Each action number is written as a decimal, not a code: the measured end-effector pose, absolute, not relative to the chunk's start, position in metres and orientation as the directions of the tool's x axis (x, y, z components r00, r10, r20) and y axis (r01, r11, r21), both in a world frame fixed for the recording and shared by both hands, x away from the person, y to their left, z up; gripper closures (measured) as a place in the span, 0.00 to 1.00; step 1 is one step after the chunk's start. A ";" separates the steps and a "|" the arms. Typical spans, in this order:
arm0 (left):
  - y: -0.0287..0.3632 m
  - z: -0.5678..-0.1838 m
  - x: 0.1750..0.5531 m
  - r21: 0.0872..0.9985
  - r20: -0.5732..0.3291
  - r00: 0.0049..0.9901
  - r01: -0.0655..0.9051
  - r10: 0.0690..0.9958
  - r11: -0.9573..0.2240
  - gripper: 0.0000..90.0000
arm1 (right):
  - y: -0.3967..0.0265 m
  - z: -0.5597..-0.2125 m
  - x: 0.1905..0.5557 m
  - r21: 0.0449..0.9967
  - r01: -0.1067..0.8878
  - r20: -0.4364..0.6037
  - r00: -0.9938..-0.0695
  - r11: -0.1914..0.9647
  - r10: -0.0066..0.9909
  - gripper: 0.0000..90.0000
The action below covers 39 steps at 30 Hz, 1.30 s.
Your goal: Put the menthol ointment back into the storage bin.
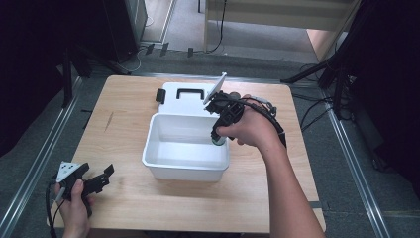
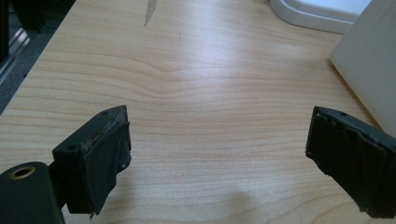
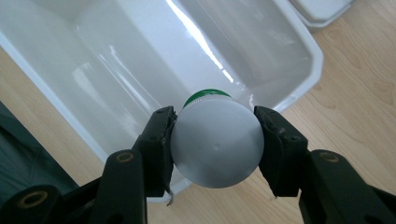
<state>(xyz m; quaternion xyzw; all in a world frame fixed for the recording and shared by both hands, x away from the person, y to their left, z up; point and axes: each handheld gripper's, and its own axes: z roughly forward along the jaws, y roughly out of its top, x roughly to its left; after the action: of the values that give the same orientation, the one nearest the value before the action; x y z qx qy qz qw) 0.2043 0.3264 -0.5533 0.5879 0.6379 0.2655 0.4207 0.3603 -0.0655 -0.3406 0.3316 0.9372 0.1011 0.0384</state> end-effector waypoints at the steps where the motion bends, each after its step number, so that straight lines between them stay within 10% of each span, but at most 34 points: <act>1: 0.326 -0.553 0.204 0.833 -0.225 0.045 0.527 0.973 0.168 0.08 | -0.065 -0.343 0.360 0.211 0.612 -0.006 -0.779 0.762 0.627 0.57; 39: 0.327 -0.554 0.205 0.832 -0.226 0.048 0.530 0.973 0.167 0.08 | -0.031 -0.442 0.364 0.092 0.522 -0.030 -0.850 0.848 0.527 0.57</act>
<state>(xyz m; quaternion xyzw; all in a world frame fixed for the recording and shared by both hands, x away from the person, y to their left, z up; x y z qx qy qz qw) 0.2049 0.3267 -0.5537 0.5891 0.6377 0.2636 0.4204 0.3637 -0.0307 -0.4418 0.2730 0.9608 0.0401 0.0269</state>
